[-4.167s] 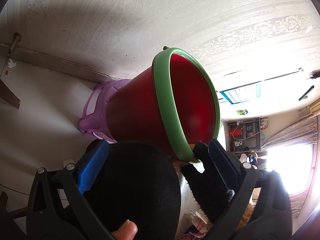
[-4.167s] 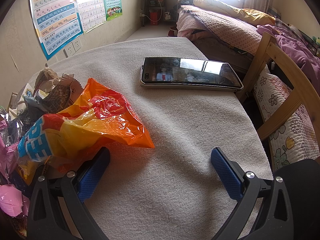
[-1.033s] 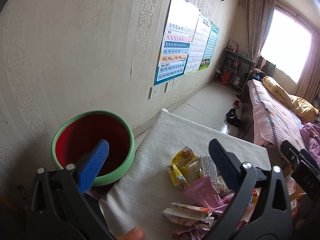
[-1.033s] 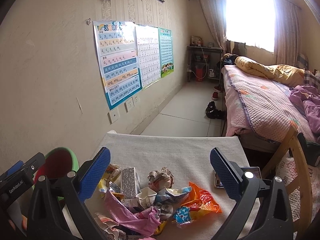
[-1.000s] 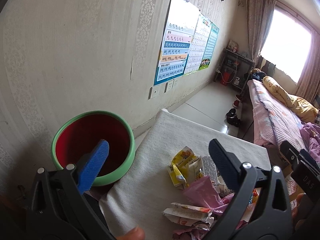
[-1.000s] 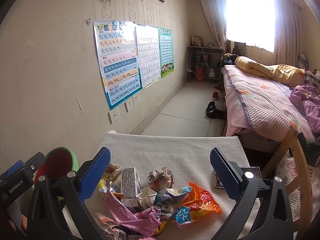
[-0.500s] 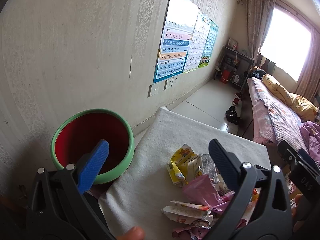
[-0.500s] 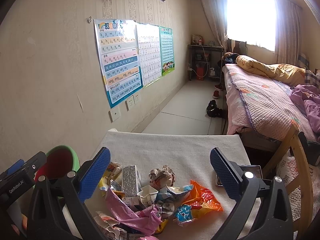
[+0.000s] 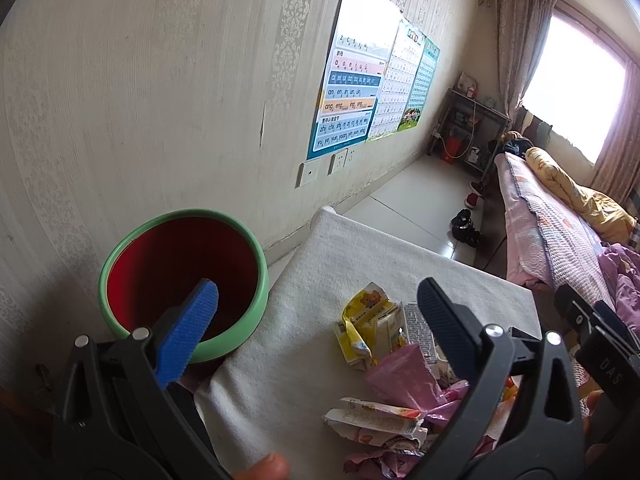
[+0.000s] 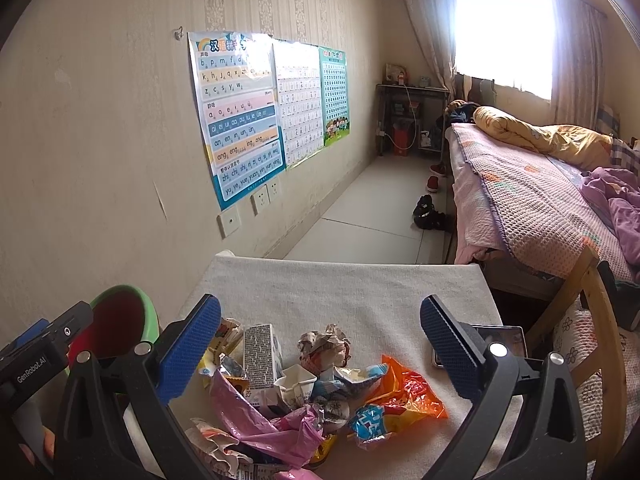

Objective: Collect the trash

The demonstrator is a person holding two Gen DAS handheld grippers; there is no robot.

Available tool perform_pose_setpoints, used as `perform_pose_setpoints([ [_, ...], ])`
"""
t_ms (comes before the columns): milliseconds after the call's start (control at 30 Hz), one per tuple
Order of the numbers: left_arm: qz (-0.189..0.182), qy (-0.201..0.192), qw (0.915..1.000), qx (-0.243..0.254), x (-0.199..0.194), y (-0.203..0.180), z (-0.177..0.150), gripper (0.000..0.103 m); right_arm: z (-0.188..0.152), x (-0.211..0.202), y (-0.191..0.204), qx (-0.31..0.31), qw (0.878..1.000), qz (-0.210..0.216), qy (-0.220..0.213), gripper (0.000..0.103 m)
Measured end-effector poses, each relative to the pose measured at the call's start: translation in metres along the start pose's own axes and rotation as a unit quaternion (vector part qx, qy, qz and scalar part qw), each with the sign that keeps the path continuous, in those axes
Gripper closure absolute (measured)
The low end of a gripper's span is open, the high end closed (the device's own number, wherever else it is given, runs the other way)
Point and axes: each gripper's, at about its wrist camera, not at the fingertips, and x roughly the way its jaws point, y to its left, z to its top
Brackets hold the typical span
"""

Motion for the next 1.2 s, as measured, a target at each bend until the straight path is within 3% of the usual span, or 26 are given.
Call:
perform_pose_setpoints([
  [1000, -0.002, 0.001, 1.0000, 0.001, 0.0008, 0.0018, -0.0029, 0.005, -0.0073, 0.0054, 0.0020, -0.001, 1.000, 0.004, 0.018, 0.007],
  [1200, -0.001, -0.006, 0.9997, 0.023, -0.0007, -0.0040, -0.0041, 0.005, -0.0062, 0.0060, 0.0027, -0.001, 1.000, 0.005, 0.020, 0.007],
])
